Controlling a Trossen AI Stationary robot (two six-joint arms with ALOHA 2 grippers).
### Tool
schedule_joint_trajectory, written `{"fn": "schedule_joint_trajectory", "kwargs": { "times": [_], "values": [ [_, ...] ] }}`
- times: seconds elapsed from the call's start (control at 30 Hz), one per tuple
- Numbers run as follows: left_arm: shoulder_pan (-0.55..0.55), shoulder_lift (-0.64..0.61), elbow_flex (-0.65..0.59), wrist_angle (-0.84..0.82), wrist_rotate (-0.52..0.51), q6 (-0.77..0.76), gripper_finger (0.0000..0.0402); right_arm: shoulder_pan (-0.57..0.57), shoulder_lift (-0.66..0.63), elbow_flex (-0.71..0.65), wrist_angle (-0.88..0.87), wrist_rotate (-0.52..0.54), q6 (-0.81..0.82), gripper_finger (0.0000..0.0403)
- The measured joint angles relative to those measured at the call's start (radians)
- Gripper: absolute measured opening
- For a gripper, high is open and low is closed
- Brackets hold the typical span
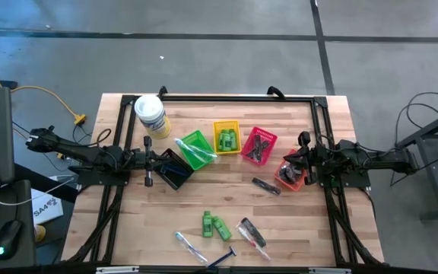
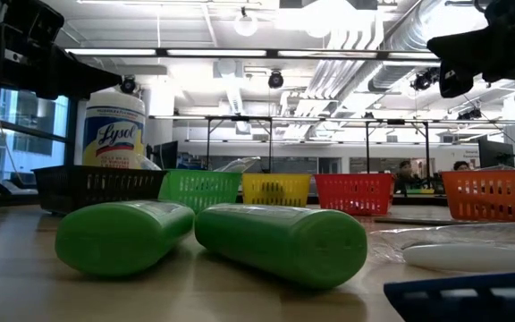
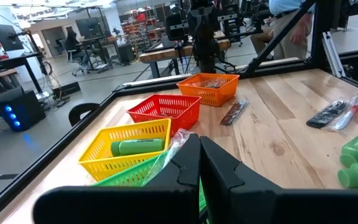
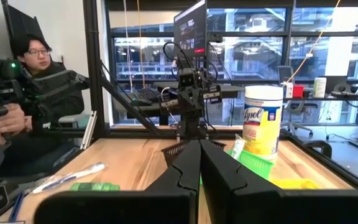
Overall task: Pick & Place Travel size toiletries
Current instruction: Put the blue toothbrush into the green bin
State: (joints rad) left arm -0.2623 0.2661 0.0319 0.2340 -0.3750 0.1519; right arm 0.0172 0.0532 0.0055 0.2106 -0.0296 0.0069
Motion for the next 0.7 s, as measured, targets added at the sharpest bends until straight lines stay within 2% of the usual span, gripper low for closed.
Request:
{"fn": "schedule_joint_trajectory", "kwargs": {
  "times": [0.17, 0.4, 0.53, 0.7],
  "values": [
    [0.000, 0.000, 0.015, -0.004, 0.044, -0.079, 0.0000, 0.000, 0.000, 0.000, -0.015, 0.000, 0.000, 0.0005],
    [0.000, 0.015, 0.090, 0.000, 0.178, -0.137, 0.0000, 0.000, 0.000, 0.000, -0.014, 0.000, 0.000, 0.0005],
    [-0.001, 0.129, 0.157, -0.010, 0.170, -0.163, 0.0000, 0.000, 0.000, 0.000, -0.012, 0.001, 0.000, 0.0005],
    [-0.001, 0.351, 0.305, -0.065, 0.156, -0.207, 0.0000, 0.000, 0.000, 0.000, -0.012, 0.002, 0.000, 0.0005]
  ]
}}
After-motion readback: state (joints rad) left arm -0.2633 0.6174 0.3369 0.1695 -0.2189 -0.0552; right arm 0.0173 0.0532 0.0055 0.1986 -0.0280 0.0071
